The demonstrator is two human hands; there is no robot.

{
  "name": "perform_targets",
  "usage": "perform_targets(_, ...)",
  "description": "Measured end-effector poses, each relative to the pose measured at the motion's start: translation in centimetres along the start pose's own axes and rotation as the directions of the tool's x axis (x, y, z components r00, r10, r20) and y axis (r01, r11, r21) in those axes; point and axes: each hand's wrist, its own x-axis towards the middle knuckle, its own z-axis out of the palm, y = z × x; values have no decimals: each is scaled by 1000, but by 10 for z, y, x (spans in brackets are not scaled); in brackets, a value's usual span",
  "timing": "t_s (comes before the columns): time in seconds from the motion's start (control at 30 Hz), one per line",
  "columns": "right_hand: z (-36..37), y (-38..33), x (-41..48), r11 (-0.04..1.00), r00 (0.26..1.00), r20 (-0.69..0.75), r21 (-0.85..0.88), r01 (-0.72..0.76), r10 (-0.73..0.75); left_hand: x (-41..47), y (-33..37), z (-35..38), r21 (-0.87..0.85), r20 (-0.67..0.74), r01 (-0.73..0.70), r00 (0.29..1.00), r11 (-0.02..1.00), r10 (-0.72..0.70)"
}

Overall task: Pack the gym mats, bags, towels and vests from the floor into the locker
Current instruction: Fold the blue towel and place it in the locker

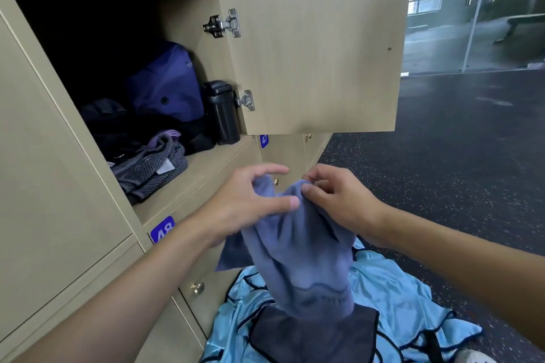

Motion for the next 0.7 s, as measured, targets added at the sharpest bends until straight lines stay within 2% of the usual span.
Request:
perform_targets(0.07, -1, -6, -1, 999, 999, -36, 30, 34, -33, 1, -2, 7, 65, 59, -82, 995, 994, 78)
perform_targets(0.1, -1, -8, -1, 998, 998, -51, 45, 40, -38, 2, -2, 8, 97, 42, -116, 993, 988, 113)
perform_targets(0.2, -6, -9, -1, 999, 998, -68, 40, 14, -11, 6, -2, 6, 139, -105, -121, 985, 983, 136)
perform_targets(0.3, -11, -2, 1, 993, 993, -48, -48, -111, 108, 7, 2, -1, 86, -215, -89, 971, 992, 106)
perform_targets(0.4, -15, 2, 0, 967, 973, -14, -105, -232, 232, 5, 5, -5, 26, -234, -80, 969, 997, 83)
perform_targets(0.5, -14, 4, 0, 971, 972, 13, -22, -236, 236, 5, 6, -4, 7, -222, -84, 971, 996, 83)
perform_targets(0.6, -12, 4, 3, 982, 980, -63, 42, -186, 189, 5, 5, -5, -2, -220, -66, 973, 998, 64)
perform_targets(0.7, -15, 1, 7, 952, 969, -145, 261, -159, 202, 7, 1, -12, -79, -263, -26, 965, 997, 4)
